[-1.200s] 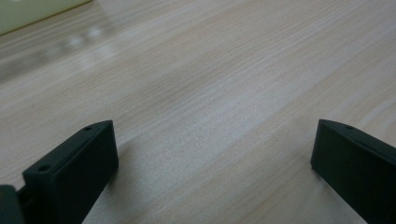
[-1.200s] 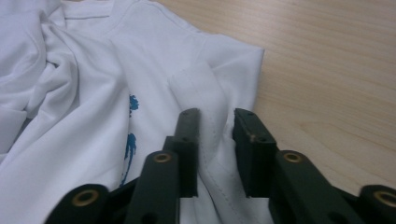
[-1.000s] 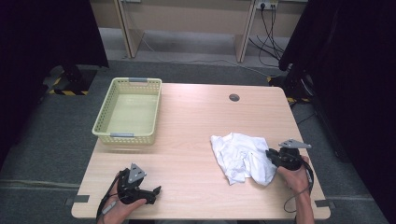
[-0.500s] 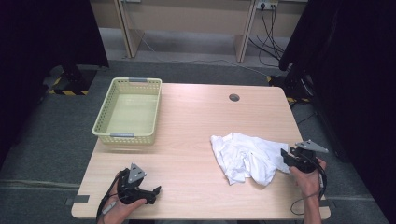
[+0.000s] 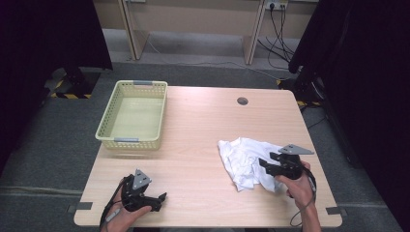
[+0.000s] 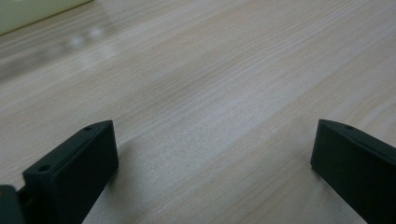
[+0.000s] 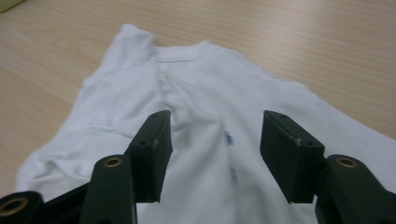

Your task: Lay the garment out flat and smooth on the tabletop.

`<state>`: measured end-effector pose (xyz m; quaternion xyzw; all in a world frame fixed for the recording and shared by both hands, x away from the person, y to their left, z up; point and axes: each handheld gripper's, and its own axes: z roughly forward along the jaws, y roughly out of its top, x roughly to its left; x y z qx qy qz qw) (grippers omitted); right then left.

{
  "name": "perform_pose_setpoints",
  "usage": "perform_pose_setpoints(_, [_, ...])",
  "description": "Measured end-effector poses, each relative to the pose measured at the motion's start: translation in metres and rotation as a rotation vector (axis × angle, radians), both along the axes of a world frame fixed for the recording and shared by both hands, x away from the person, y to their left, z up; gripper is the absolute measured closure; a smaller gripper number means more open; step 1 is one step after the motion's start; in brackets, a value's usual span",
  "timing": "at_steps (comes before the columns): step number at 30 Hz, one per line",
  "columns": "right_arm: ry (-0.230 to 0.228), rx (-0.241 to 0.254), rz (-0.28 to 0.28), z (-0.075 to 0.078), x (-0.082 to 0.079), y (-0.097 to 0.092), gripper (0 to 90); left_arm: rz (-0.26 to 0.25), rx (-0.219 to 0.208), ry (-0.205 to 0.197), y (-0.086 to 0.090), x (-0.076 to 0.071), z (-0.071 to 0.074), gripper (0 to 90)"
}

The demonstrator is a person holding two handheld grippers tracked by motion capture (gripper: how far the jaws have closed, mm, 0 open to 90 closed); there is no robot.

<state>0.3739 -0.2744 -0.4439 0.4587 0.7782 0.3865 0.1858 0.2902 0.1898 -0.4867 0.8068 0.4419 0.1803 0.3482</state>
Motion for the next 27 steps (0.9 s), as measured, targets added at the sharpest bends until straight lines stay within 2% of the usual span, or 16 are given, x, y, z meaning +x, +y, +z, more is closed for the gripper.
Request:
perform_pose_setpoints(3, [0.026,0.032,0.023,-0.002,0.004,0.019,38.1,0.0,0.0,0.0,0.0,0.0,0.0,0.0])
perform_pose_setpoints(5, [0.055,0.02,0.033,-0.006,0.009,0.03,34.3,0.001,0.0,0.0,0.0,0.0,0.0,0.0])
perform_pose_setpoints(7, [0.101,0.023,0.016,-0.016,0.016,0.04,33.0,0.001,0.0,0.0,0.0,0.0,0.0,0.0])
perform_pose_setpoints(8, [0.106,0.014,0.019,-0.019,0.018,0.042,37.1,0.001,-0.001,0.0,0.0,0.0,0.0,0.0])
perform_pose_setpoints(9, [0.096,-0.003,0.041,-0.023,0.018,0.045,51.1,0.001,0.0,0.0,0.0,0.0,0.0,0.0])
perform_pose_setpoints(11, [0.05,-0.015,0.099,-0.024,0.015,0.049,67.9,0.001,0.0,0.0,0.0,0.0,0.0,0.0])
perform_pose_setpoints(12, [0.034,-0.04,0.117,-0.021,0.013,0.05,74.0,0.001,0.0,0.0,0.0,0.0,0.0,0.0])
perform_pose_setpoints(14, [0.001,-0.048,0.15,-0.013,0.006,0.053,78.7,0.001,-0.001,0.0,0.0,0.0,0.0,0.0])
perform_pose_setpoints(17, [-0.04,-0.048,0.201,0.001,-0.011,0.061,79.2,0.001,0.0,0.0,0.0,0.0,0.0,0.0])
perform_pose_setpoints(22, [-0.056,-0.065,0.284,0.011,-0.044,0.077,76.4,0.001,0.0,0.001,0.0,0.0,0.0,0.0])
perform_pose_setpoints(25, [-0.051,-0.066,0.291,0.012,-0.052,0.08,70.8,0.001,0.0,0.001,0.0,0.0,0.0,0.0])
perform_pose_setpoints(26, [-0.029,-0.041,0.258,0.011,-0.054,0.079,60.3,0.001,0.0,0.0,0.0,0.0,0.0,0.0])
perform_pose_setpoints(27, [-0.016,-0.031,0.251,0.01,-0.053,0.077,58.6,0.001,0.0,0.001,0.0,0.0,0.0,0.0])
